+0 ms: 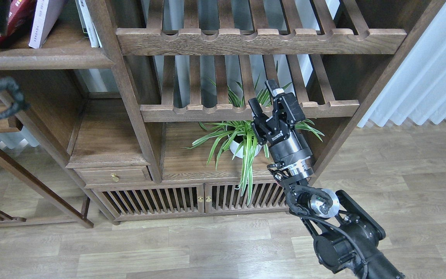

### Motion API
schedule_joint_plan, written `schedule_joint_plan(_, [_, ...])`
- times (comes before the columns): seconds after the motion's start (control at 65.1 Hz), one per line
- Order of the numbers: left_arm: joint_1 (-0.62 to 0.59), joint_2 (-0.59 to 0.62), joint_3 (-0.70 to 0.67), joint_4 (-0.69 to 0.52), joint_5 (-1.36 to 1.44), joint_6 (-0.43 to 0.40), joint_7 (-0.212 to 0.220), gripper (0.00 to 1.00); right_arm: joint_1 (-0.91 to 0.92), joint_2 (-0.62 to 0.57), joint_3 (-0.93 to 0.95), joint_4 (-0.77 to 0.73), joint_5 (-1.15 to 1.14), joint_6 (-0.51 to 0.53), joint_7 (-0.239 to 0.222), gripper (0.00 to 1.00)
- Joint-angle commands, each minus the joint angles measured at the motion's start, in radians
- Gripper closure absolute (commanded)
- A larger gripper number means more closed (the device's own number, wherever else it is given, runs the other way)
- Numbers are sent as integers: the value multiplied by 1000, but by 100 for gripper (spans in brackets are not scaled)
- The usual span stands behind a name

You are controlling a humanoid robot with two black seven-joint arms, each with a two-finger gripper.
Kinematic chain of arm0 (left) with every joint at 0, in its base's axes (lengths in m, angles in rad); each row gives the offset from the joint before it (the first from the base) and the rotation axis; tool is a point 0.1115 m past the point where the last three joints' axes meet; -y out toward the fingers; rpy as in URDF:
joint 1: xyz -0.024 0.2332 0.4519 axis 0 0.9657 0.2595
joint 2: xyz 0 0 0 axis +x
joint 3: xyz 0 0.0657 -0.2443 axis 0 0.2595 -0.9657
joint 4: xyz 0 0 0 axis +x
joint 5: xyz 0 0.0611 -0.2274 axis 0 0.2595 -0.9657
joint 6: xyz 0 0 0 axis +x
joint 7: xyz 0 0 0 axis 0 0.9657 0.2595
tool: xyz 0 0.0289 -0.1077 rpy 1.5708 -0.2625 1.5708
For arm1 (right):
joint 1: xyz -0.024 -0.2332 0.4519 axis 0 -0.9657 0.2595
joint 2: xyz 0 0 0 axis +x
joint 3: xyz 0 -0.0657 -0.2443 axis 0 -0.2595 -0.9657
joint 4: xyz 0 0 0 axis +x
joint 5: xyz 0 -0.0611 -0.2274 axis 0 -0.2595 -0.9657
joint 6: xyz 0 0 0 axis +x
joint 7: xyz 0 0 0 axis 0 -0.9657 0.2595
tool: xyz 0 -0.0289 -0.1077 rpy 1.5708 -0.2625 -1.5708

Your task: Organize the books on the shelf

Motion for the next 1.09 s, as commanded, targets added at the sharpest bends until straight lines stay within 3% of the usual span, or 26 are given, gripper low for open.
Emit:
schedule_joint_plan(0.0, [122,-63,-6,-23,-1,-72,6,1,0,0,-11,-2,-15,0,0,9])
schedule_joint_plan(0.184, [252,-255,-3,-68,-1,-72,25,1,0,0,-18,-10,-38,0,0,4])
schedule_joint_plan(0.369, [356,-384,48,-65,1,-72,137,0,0,0,-18,-11,-49,0,0,2])
schedule_joint_plan(0.769, [464,-393,137,-43,4,-72,243,0,-5,0,-32,-10,-52,0,-2,1])
schedule_joint_plan(1.076, [459,-422,137,-39,4,-72,253,0,-5,0,-67,-8,-77,0,0,1])
